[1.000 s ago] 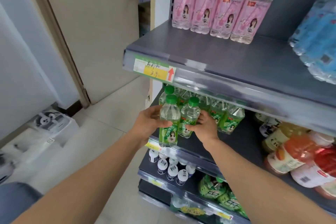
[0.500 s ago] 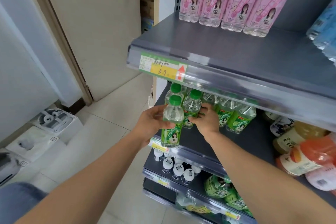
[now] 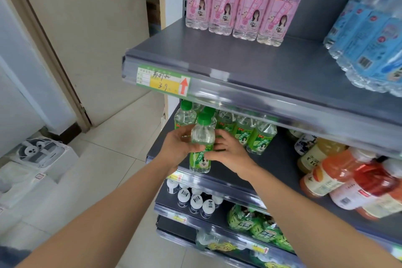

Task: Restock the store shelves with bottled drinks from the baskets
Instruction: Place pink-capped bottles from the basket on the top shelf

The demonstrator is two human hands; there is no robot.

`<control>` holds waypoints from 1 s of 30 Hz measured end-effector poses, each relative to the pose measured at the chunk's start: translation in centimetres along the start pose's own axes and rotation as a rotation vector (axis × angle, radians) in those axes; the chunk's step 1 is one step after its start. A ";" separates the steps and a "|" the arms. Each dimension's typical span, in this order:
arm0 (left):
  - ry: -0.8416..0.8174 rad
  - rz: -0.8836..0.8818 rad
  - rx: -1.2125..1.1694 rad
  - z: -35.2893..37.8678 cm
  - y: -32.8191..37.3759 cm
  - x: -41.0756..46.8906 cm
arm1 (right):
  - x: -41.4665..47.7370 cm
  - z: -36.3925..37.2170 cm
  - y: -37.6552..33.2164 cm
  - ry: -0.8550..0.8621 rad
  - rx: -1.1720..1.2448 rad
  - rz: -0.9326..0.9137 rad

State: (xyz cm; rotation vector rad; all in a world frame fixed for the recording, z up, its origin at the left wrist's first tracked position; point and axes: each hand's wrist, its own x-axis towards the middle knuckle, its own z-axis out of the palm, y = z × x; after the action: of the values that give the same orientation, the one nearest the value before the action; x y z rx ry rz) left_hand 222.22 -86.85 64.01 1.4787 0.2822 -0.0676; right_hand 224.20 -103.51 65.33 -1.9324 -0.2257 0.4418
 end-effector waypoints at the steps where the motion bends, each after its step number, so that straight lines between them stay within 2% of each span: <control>1: -0.002 0.005 0.007 0.5 0.0 -0.1 | -0.2 -0.1 0.2 0.027 -0.026 -0.014; 7: -0.019 0.051 0.087 3.2 -0.5 0.0 | -0.5 -1.7 2.0 0.196 -0.016 -0.035; 14: 0.088 0.049 0.446 3.2 -1.5 0.9 | 0.4 -3.6 4.7 0.360 0.019 0.057; 30: 0.239 -0.069 0.666 0.7 -2.1 2.2 | 3.6 -2.6 4.7 0.449 0.088 0.015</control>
State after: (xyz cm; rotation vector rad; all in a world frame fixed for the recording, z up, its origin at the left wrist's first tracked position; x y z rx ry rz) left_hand 223.96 -87.48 61.48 2.1438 0.5396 -0.0415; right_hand 228.29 -106.31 61.17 -1.8930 0.0988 0.0189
